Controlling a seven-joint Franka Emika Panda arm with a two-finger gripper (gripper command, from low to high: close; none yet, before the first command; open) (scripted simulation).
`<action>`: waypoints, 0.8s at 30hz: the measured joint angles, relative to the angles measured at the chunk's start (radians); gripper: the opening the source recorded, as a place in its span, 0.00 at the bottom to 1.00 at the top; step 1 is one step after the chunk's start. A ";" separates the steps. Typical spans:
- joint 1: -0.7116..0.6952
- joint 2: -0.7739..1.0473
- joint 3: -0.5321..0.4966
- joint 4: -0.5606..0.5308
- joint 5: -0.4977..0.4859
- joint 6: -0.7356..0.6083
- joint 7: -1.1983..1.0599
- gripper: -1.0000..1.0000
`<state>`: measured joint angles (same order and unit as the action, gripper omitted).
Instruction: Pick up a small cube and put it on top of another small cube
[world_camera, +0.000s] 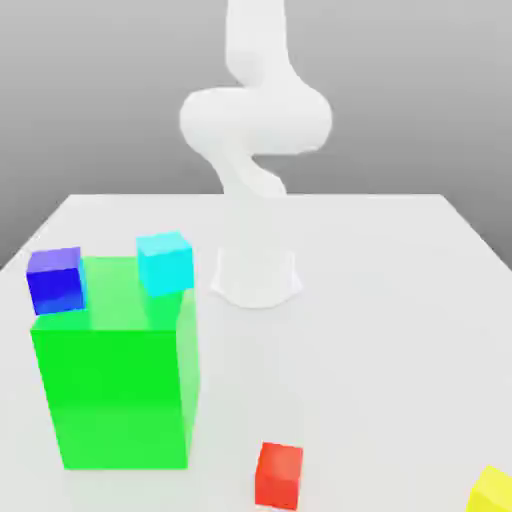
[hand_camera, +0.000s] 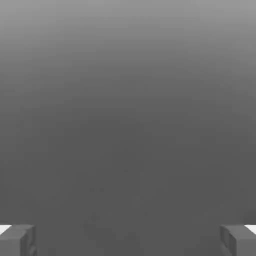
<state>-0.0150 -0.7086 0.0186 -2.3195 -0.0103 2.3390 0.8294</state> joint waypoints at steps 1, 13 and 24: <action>-0.006 0.039 0.008 -0.008 -0.005 0.017 0.013 0.50; -0.055 0.478 0.075 -0.102 -0.063 0.204 0.161 0.50; -0.049 0.874 0.090 -0.188 -0.065 0.376 0.258 0.50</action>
<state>-0.0641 0.1651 0.1087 -2.5071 -0.0752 2.7147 1.0878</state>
